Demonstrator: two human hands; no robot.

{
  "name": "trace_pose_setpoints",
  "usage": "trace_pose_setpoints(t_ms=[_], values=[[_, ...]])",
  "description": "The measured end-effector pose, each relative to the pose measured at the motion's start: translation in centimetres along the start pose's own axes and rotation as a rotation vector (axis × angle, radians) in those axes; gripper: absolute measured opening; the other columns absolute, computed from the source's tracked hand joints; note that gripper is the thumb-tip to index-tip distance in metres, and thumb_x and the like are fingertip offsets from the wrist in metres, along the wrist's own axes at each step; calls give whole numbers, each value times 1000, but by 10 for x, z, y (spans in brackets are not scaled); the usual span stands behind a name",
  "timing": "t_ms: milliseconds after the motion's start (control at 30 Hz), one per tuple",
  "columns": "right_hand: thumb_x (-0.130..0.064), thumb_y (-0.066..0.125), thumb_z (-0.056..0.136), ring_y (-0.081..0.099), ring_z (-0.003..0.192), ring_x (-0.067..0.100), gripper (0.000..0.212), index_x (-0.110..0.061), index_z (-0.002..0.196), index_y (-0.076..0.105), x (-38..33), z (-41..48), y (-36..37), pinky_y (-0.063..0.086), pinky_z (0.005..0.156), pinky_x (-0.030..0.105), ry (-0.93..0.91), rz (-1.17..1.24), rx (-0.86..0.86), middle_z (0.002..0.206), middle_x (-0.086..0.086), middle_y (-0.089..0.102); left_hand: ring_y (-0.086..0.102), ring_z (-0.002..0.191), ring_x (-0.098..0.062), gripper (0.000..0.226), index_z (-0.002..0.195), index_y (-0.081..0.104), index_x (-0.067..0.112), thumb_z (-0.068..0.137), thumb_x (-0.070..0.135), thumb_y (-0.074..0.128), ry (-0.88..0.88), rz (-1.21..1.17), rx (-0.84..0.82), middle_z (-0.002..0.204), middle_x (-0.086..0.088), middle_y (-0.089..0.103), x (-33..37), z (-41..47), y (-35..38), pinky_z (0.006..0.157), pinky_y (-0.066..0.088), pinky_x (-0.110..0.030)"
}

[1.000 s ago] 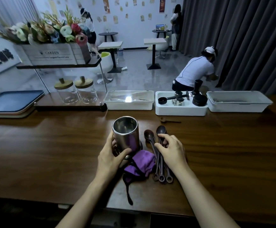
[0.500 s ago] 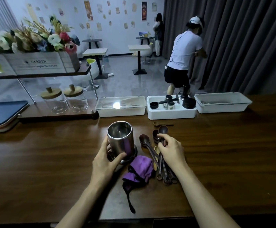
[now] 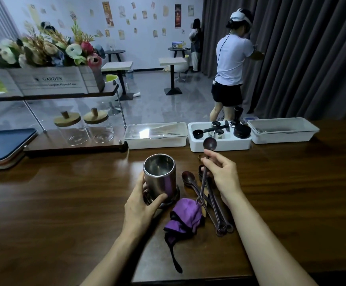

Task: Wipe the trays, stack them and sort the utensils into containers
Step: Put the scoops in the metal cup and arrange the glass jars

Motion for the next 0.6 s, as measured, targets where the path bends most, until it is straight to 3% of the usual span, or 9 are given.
trace_pose_setpoints(t_ms=[167, 300, 467, 600], values=[[-2, 63, 96, 72, 79, 17, 38, -9, 133, 60, -32, 8, 28, 62, 74, 27, 9, 233, -25, 112, 12, 72, 58, 123, 7, 105, 152, 22, 61, 73, 44, 88, 5, 17, 0, 128, 22, 65, 2, 0, -2, 108, 49, -35], [1, 60, 96, 73, 92, 14, 45, -6, 140, 54, -47, 18, 54, 59, 74, 24, -27, 279, -21, 122, 11, 67, 60, 120, 7, 109, 152, 15, 65, 72, 49, 88, 1, 37, 0, 125, 25, 65, 4, -1, -3, 107, 50, -37], [3, 59, 96, 69, 107, 21, 44, -11, 138, 58, -40, 26, 77, 60, 77, 27, -94, 148, -8, 125, 12, 65, 59, 124, 2, 112, 154, 10, 61, 70, 59, 85, 10, 32, -2, 133, 17, 65, 6, -1, -3, 106, 51, -39], [0, 64, 93, 70, 100, 7, 42, -18, 131, 65, -24, 17, 83, 58, 92, 36, -174, -81, -55, 113, 0, 73, 56, 128, 5, 104, 152, 10, 65, 71, 71, 75, 43, -32, 55, 135, 35, 58, 10, -3, -6, 109, 50, -39]])
Point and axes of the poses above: each hand's wrist, its own z-axis towards the middle knuckle, its own y-axis out of the palm, x = y × z, the point moved 5 cm from there along z, towards the middle knuckle
